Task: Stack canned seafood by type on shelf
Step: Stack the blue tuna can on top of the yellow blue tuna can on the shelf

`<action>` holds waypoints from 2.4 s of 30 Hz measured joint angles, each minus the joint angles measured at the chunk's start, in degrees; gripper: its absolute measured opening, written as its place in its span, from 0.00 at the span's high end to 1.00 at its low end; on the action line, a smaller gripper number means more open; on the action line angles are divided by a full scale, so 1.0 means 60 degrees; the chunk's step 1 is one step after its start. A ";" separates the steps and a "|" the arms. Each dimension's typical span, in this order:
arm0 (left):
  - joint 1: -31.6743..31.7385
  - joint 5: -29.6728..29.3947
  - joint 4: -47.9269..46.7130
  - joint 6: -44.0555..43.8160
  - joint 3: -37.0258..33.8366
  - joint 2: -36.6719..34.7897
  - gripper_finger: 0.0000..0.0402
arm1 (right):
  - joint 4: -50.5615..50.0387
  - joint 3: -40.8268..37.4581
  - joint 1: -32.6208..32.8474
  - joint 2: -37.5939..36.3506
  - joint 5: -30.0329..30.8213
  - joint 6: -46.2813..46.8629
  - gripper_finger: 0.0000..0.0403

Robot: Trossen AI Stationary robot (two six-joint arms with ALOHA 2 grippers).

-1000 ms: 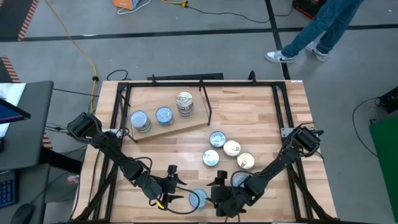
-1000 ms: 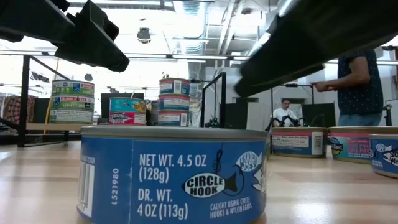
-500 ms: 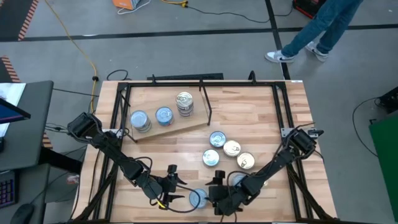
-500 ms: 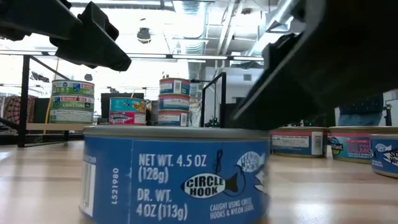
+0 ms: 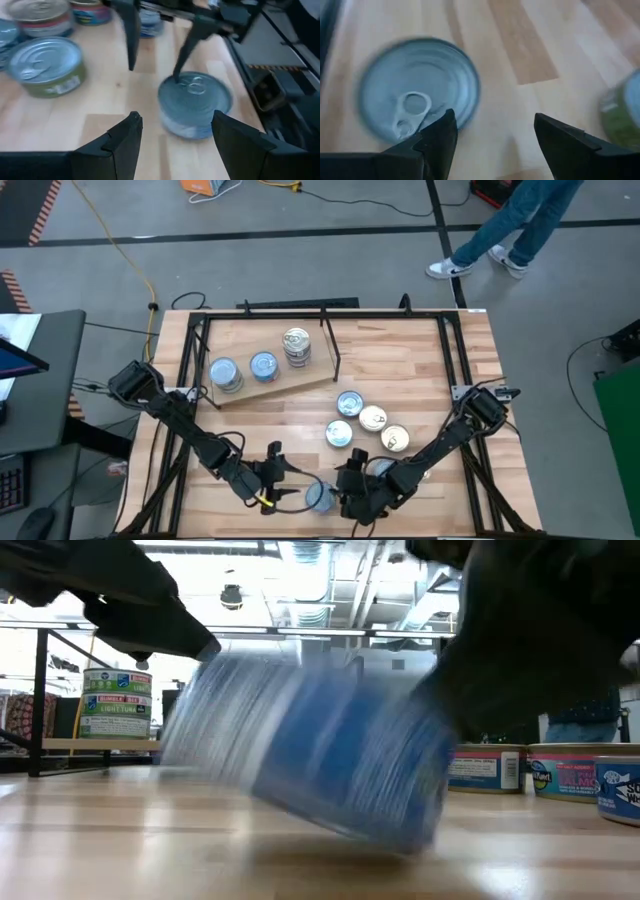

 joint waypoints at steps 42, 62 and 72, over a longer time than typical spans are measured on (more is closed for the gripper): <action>0.0080 0.1646 0.2847 0.3663 0.0145 0.0363 0.43 | -0.0756 0.0476 0.1188 -0.1835 0.0247 0.0470 0.28; 0.1380 0.2464 -0.3934 0.5442 0.4566 0.1435 0.43 | -0.3416 -0.0694 0.1719 -0.1898 0.0018 0.2313 0.28; 0.2600 0.4461 -0.4442 0.5417 0.5359 0.1616 0.43 | -0.1797 -0.1932 0.1661 -0.2120 0.0771 0.1895 0.28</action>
